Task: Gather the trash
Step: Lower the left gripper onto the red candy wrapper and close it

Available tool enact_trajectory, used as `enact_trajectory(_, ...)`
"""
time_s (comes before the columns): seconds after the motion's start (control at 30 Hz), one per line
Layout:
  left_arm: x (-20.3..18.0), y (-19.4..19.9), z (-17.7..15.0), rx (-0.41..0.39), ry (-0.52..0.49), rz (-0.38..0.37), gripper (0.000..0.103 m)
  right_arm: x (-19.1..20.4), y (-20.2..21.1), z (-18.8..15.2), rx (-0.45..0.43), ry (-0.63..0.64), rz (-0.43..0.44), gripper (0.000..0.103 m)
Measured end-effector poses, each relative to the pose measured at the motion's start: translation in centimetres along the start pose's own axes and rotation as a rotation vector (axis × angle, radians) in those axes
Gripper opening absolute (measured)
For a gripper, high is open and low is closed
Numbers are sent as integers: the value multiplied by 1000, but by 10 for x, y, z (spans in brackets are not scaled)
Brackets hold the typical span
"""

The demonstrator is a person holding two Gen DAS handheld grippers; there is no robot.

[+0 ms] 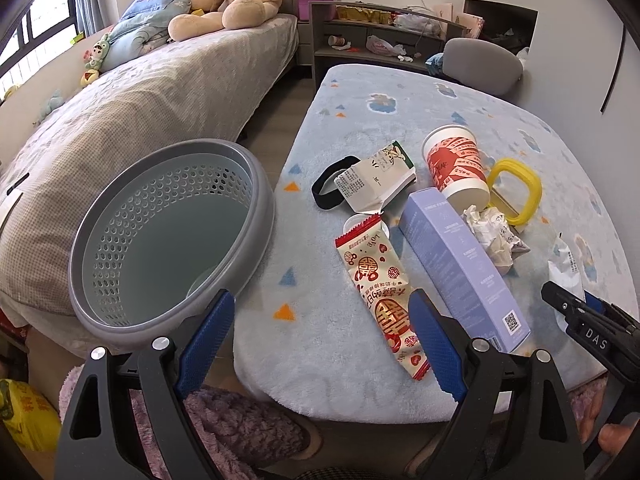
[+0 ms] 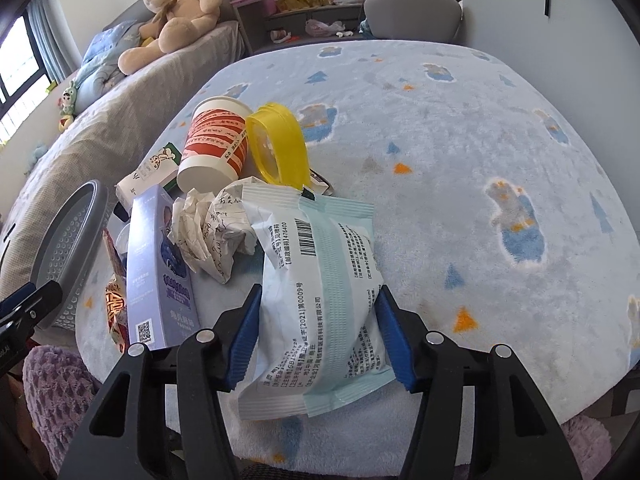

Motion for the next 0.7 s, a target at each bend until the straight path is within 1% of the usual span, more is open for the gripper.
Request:
enact_trajectory(0.2,-13,-10,-1,27,10,-36,85,-4,4,-4,-3,-8,8,55)
enact_trajectory(0.43,-26,-28,-12,74,17,-61,85,-10,6,-8,1,-35,21,55)
enact_trajectory(0.7,-31,-47,-17,101,14,-33,85,-18,8,-11,-1,-57,31,55)
Point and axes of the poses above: each gripper's, at about its wrist camera, not at the fingertips, and y roughly against the way its jaws point, x to its left, z to its top, the point moved 9 cm from there along -y, roughly the way its jaws point, and after that the axes turned 6 degrees about -x, right-handed, at the moved point
